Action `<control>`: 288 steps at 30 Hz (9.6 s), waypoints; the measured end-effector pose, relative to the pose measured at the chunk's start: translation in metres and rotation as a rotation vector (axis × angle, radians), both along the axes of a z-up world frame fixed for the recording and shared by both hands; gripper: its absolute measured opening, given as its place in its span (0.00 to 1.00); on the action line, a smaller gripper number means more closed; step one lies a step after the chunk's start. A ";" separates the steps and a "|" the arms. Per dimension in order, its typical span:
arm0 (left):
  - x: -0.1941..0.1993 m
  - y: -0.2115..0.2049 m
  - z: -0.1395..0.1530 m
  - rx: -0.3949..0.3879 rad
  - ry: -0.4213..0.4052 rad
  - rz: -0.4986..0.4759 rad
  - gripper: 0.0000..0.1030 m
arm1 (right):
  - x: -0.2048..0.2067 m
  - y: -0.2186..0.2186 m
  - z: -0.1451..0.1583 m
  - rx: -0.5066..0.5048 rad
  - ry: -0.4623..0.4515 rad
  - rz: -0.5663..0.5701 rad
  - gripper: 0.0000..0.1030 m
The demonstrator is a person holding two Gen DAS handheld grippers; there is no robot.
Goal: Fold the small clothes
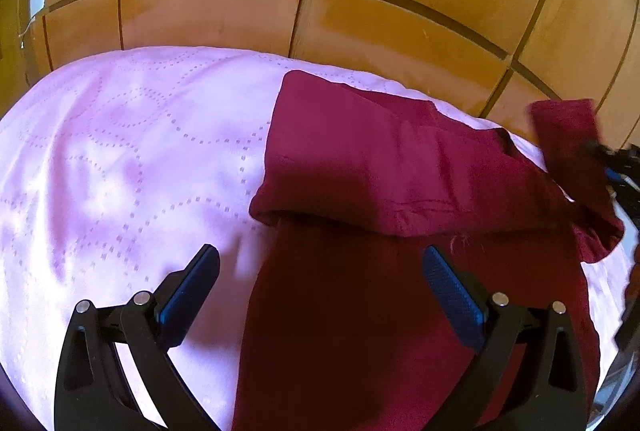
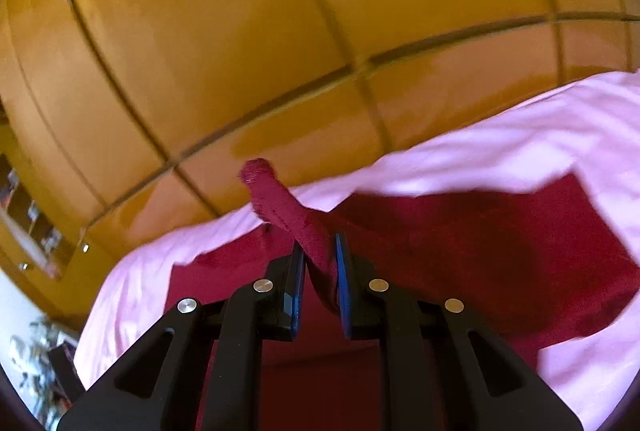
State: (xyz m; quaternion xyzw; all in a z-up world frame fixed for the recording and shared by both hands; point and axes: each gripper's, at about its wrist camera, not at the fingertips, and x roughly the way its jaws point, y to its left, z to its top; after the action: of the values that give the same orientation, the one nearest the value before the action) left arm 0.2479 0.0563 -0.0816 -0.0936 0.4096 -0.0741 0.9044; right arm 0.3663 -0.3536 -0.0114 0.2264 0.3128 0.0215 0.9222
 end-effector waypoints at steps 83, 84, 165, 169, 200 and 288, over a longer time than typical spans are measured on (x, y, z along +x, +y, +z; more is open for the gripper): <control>0.098 -0.132 -0.029 0.179 -0.058 -0.251 0.44 | 0.005 -0.103 -0.085 -0.216 0.179 -0.165 0.20; 0.098 -0.133 -0.029 0.195 -0.061 -0.251 0.44 | 0.005 -0.103 -0.085 -0.216 0.179 -0.167 0.20; -0.155 0.086 -0.051 -0.420 0.262 -0.426 0.42 | -0.316 -0.090 -0.117 0.471 0.188 0.156 0.43; -0.165 0.081 -0.054 -0.432 0.299 -0.480 0.40 | -0.320 -0.087 -0.119 0.490 0.194 0.146 0.43; -0.217 0.096 0.050 -0.527 0.110 -0.654 0.07 | -0.392 -0.083 -0.035 0.496 -0.105 0.365 0.08; 0.126 -0.110 -0.042 0.182 0.008 -0.201 0.83 | -0.029 -0.068 -0.080 -0.182 0.178 0.023 0.30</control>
State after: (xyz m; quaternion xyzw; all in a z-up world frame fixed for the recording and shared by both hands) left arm 0.3740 -0.0542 -0.1234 0.0303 0.4254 -0.1265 0.8956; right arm 0.3375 -0.4214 -0.0915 0.1393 0.3968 -0.0166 0.9071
